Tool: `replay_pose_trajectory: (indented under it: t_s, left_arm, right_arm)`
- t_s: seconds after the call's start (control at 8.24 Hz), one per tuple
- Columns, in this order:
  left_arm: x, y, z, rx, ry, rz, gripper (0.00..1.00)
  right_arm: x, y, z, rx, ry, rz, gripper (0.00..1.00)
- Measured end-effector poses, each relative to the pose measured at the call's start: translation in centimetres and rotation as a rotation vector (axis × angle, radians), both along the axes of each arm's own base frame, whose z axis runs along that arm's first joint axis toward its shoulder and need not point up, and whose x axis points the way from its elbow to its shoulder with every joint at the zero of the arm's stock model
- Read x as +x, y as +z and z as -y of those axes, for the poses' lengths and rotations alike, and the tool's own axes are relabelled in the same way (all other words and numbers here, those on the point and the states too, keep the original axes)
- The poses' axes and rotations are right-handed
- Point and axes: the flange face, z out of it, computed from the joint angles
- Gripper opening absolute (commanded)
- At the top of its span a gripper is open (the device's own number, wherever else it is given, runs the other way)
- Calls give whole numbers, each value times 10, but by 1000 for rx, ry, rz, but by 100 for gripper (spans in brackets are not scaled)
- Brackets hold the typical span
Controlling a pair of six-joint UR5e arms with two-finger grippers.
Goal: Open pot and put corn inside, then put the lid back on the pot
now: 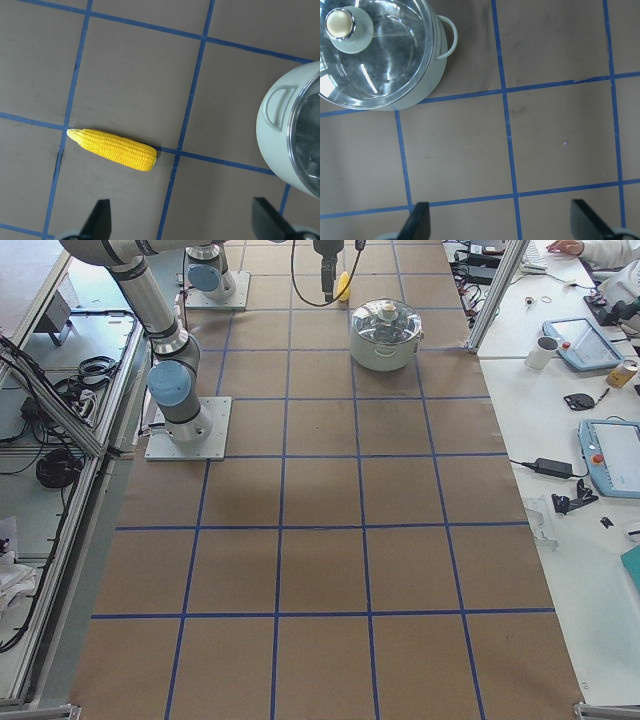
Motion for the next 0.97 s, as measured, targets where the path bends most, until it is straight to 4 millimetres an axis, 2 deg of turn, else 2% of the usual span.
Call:
replay_pose_trajectory:
  t_s: [0.61, 0.97]
  left_arm:
    - [0, -13, 7, 13, -4, 2, 100]
    - [1, -25, 16, 38, -76, -16, 100]
  right_arm:
    - [-1, 0, 0, -2, 12, -5, 100]
    - [-2, -1, 1, 1, 70, -17, 100]
